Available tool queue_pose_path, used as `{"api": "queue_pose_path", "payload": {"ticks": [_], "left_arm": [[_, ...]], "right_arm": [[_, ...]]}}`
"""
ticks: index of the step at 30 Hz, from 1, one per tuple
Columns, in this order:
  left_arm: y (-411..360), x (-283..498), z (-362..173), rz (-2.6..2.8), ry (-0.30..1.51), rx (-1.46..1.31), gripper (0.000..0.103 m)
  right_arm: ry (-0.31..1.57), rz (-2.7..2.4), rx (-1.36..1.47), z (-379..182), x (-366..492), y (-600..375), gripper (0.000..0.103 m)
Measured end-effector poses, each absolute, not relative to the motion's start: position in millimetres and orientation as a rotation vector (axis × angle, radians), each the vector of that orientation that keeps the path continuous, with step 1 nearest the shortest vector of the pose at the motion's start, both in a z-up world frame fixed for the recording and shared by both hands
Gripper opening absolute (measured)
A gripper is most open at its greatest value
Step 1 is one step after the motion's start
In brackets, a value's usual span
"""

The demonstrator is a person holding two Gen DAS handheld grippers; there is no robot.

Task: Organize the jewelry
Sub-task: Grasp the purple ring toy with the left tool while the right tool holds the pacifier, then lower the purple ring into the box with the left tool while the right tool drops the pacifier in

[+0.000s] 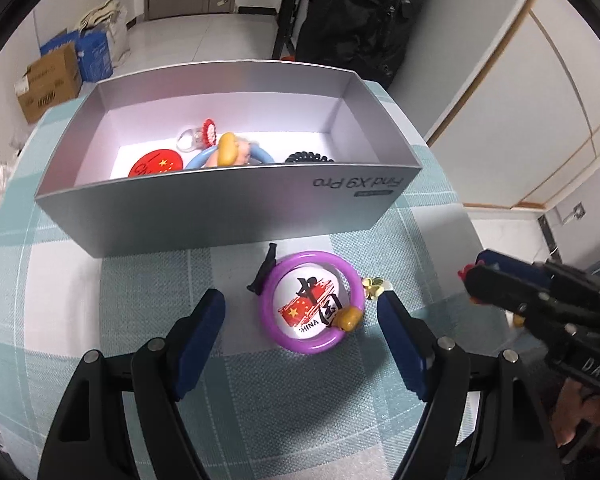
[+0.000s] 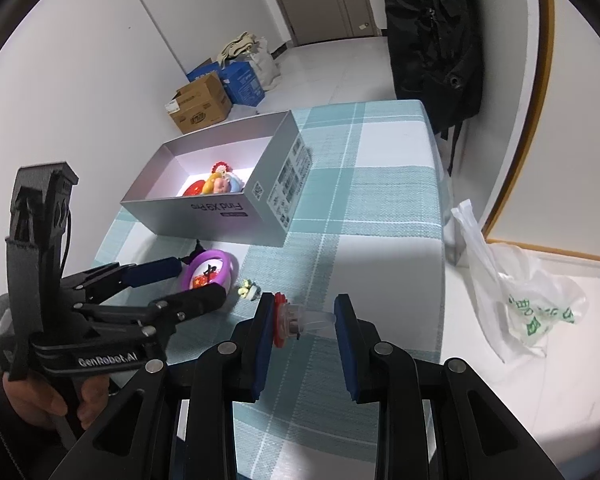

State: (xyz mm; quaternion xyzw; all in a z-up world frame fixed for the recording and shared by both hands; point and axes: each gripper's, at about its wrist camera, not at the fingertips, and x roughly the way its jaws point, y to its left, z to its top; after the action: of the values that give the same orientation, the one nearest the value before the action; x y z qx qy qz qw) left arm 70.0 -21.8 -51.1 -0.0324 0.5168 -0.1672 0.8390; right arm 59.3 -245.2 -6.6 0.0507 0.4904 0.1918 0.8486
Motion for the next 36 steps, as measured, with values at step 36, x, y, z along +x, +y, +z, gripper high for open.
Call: {"api": "queue_pose_path", "payload": {"ticks": [36], "left_arm": [[-9,74,-38,-0.401,1.066,-0.089,0.047]], "right_arm": [[1.000,0.396,0.098,-1,55,-242,0.028]]}}
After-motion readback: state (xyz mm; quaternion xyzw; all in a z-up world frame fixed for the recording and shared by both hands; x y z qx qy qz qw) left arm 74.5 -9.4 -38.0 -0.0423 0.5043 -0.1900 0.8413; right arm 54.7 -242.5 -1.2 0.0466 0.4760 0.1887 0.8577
